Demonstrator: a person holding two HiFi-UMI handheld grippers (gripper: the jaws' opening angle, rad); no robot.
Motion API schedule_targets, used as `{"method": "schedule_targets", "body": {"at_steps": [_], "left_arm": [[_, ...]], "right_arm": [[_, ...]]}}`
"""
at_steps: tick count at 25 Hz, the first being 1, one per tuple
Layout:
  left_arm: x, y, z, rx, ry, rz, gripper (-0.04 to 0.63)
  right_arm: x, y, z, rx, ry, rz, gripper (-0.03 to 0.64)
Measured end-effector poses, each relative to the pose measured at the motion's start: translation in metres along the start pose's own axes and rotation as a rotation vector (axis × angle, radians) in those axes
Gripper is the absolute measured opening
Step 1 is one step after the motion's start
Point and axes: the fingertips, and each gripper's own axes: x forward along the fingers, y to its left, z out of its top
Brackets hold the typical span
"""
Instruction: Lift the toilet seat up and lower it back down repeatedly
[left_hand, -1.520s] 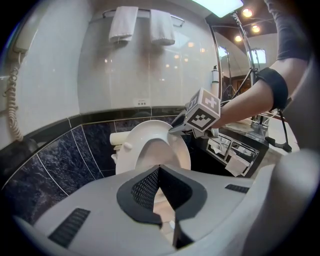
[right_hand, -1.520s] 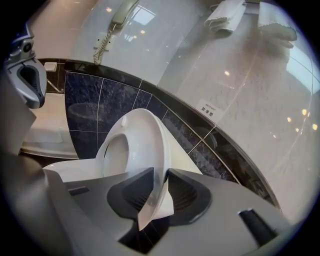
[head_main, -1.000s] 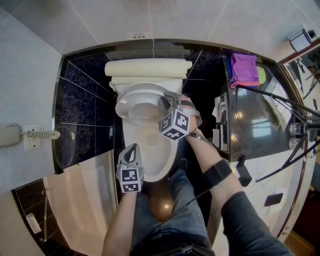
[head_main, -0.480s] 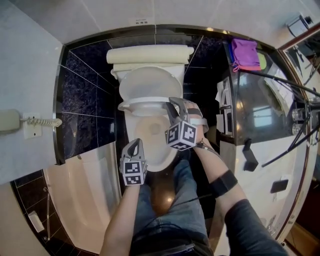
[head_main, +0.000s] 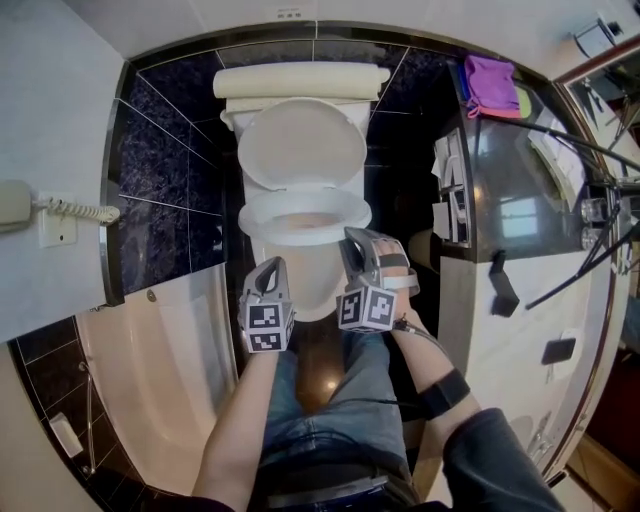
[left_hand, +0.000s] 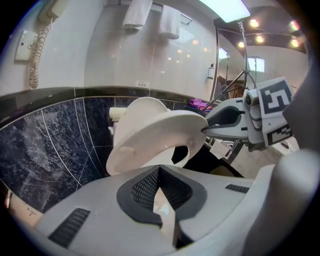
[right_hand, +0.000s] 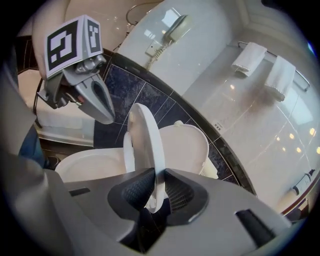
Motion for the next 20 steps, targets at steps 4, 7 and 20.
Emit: {"method": "schedule_targets", "body": {"at_steps": [4,7,20], "left_arm": [[-0.004,-0.006,-0.014,0.011,-0.003,-0.027,0.0],[-0.011,-0.012,-0.039,-0.009,0.028,-0.048,0.0],[-0.021,-0.028,-0.134,-0.051,0.077,-0.056,0.0]], "right_arm": [[-0.021,0.049,-0.014,-0.05,0.037,0.039,0.083],[-0.032,0.081,-0.025,-0.094,0.053,0.077,0.091],[-0.052,0.169,-0.06,-0.152,0.115,0.177,0.091]]}}
